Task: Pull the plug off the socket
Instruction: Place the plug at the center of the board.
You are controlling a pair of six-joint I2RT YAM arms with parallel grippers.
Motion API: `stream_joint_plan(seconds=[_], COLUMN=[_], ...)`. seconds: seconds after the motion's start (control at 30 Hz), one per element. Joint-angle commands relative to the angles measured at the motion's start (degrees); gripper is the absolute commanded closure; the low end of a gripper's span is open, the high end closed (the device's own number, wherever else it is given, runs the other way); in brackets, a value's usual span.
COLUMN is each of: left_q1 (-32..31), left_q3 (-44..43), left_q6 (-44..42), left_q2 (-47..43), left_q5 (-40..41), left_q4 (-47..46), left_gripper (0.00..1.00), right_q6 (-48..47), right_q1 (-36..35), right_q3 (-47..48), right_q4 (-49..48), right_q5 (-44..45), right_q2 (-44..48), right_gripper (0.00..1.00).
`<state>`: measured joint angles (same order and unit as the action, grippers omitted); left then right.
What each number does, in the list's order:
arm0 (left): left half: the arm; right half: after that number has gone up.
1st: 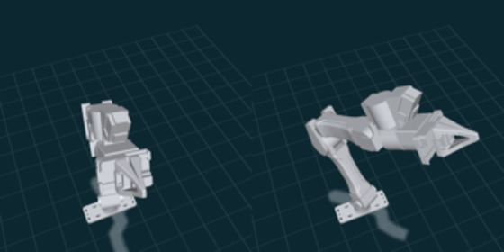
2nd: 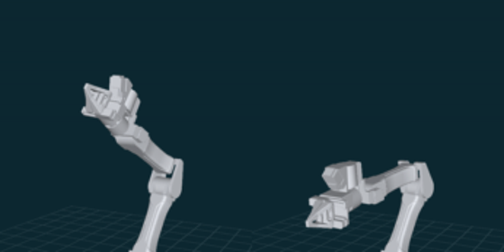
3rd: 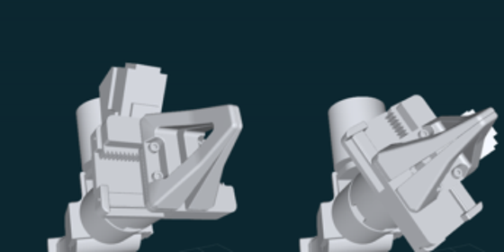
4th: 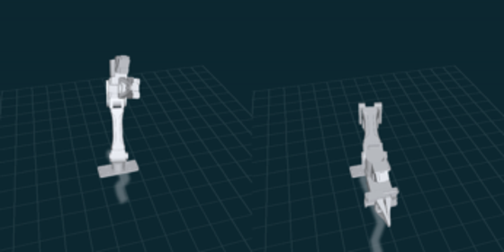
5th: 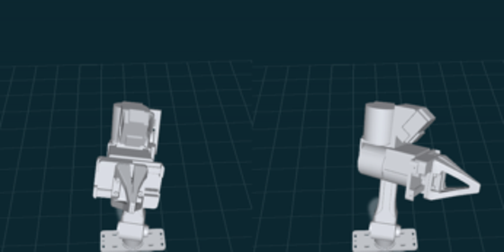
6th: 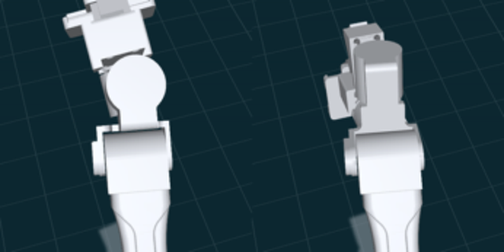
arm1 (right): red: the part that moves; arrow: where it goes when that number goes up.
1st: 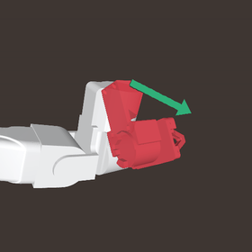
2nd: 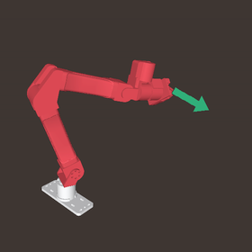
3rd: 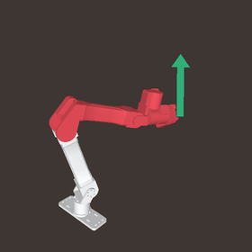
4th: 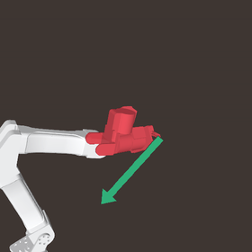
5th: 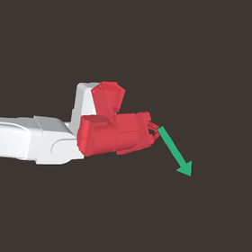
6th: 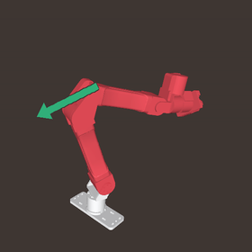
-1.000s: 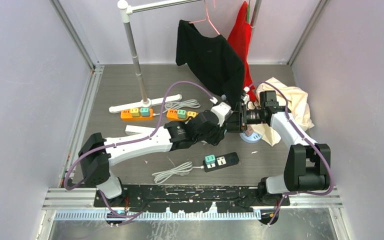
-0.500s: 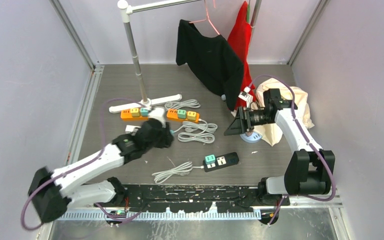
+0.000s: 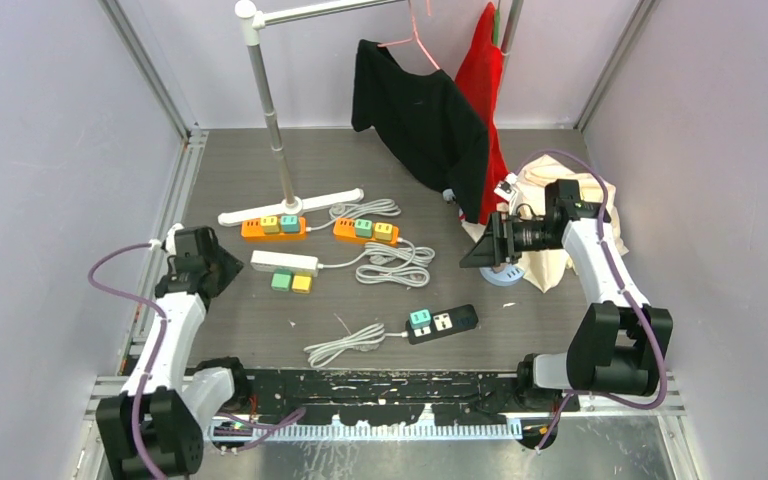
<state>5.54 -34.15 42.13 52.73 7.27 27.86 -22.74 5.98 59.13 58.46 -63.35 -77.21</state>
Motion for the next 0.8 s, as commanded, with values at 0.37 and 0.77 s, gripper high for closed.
stream_joint_plan(seconds=[0.37,0.77], left_q1=[7.0,9.2], left_q3=[-6.8,-11.5], left_q6=[19.5,19.7], left_q2=[19.5,28.1], left_q5=[13.8,9.7], left_q4=[-0.8,5.7], left_gripper=[0.88,0.29], right_q6=[-1.6,-2.0], right_q1=[0.6,0.6], right_q3=[0.9,1.0], right_q4=[1.0,1.6], right_q5=[-3.0,-3.4], right_q2=[3.7,4.6], right_gripper=[0.13,0.13])
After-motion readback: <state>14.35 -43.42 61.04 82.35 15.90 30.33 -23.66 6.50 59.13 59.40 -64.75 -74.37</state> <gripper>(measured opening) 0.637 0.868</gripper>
